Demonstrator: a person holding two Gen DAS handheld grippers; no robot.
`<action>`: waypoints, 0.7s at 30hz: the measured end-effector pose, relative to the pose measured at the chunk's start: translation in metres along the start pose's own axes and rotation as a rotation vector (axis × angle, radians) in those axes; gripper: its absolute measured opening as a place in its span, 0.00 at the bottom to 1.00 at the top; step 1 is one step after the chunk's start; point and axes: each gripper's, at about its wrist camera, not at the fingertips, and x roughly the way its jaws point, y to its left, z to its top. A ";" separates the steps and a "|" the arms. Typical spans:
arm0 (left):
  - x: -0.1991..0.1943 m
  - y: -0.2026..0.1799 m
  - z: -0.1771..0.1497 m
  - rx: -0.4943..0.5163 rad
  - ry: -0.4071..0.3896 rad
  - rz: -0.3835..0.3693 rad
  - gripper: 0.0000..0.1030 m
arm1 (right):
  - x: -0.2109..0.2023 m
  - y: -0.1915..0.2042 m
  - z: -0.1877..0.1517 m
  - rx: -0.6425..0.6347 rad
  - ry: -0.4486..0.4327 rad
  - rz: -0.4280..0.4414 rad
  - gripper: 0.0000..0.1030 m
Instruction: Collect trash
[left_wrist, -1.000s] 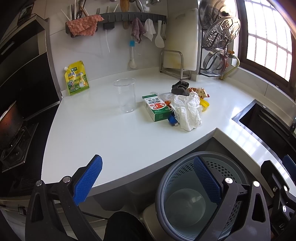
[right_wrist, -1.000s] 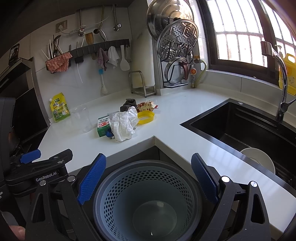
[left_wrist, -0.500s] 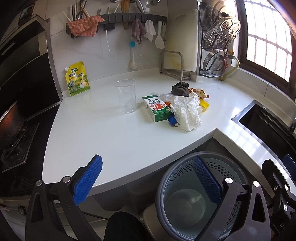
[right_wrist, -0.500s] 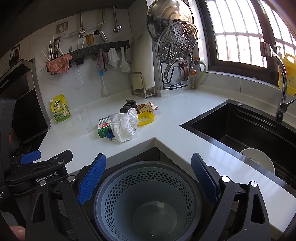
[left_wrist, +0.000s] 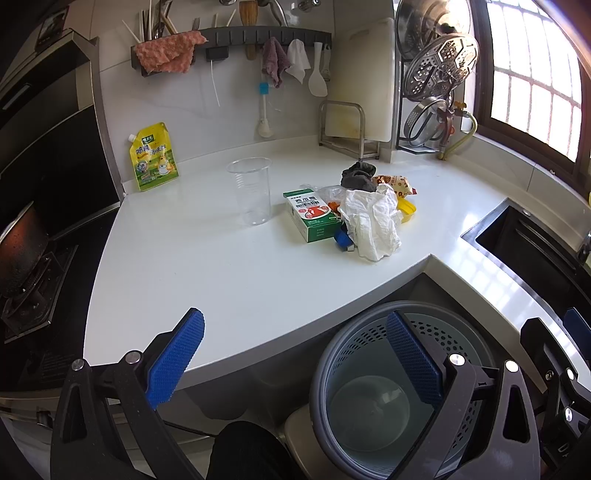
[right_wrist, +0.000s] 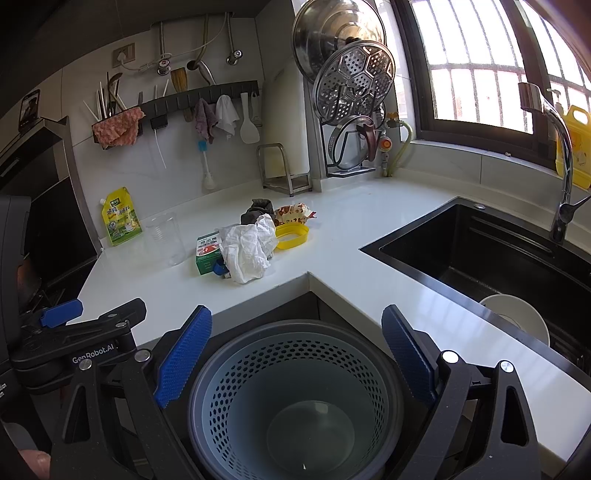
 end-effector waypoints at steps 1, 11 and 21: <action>0.000 0.000 0.000 0.000 0.000 0.000 0.94 | 0.000 0.000 0.000 0.000 0.000 0.000 0.86; 0.000 0.000 0.000 0.000 0.000 -0.001 0.94 | 0.000 0.001 0.000 0.001 -0.001 0.000 0.86; 0.000 0.000 -0.001 -0.004 0.002 0.000 0.94 | 0.002 0.005 -0.004 -0.001 0.005 0.008 0.86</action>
